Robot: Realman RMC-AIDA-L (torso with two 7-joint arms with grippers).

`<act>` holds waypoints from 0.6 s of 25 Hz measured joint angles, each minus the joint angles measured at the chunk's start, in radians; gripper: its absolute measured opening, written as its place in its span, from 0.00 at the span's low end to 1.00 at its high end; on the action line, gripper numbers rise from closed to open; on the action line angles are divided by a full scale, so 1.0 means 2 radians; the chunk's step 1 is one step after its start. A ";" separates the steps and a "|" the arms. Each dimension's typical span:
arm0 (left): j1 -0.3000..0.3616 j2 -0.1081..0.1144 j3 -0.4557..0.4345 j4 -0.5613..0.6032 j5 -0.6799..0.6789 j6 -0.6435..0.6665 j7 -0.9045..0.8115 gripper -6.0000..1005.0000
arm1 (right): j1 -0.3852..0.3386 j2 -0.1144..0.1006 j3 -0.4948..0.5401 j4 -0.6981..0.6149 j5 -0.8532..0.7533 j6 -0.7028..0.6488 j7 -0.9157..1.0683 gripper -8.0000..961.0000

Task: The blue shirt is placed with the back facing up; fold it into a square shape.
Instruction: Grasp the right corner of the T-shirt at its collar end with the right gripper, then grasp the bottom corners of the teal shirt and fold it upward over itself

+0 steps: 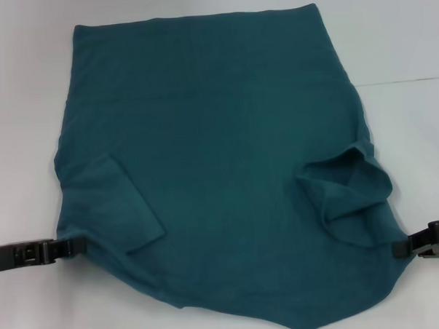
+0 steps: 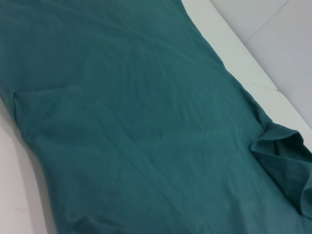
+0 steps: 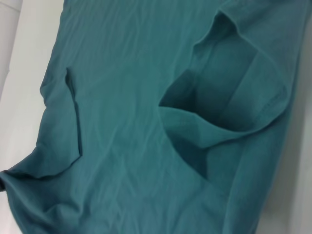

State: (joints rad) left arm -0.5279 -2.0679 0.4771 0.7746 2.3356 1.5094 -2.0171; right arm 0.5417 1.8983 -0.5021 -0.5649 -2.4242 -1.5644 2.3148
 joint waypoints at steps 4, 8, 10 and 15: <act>-0.001 0.001 0.000 0.000 -0.001 0.000 -0.001 0.02 | -0.006 0.000 0.003 -0.001 0.001 0.006 -0.005 0.05; 0.000 0.001 0.000 -0.001 -0.001 0.000 -0.003 0.02 | -0.011 0.000 0.008 -0.002 0.002 0.013 -0.019 0.05; 0.002 0.001 0.000 -0.001 -0.001 0.000 -0.003 0.02 | -0.014 0.000 0.018 -0.002 0.002 0.014 -0.029 0.05; 0.013 -0.001 -0.005 -0.001 -0.001 0.005 -0.004 0.02 | -0.020 -0.001 0.046 -0.002 0.003 0.010 -0.047 0.05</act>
State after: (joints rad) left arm -0.5022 -2.0692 0.4661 0.7731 2.3344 1.5200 -2.0243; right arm 0.5015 1.8954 -0.4107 -0.5680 -2.4182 -1.5441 2.2201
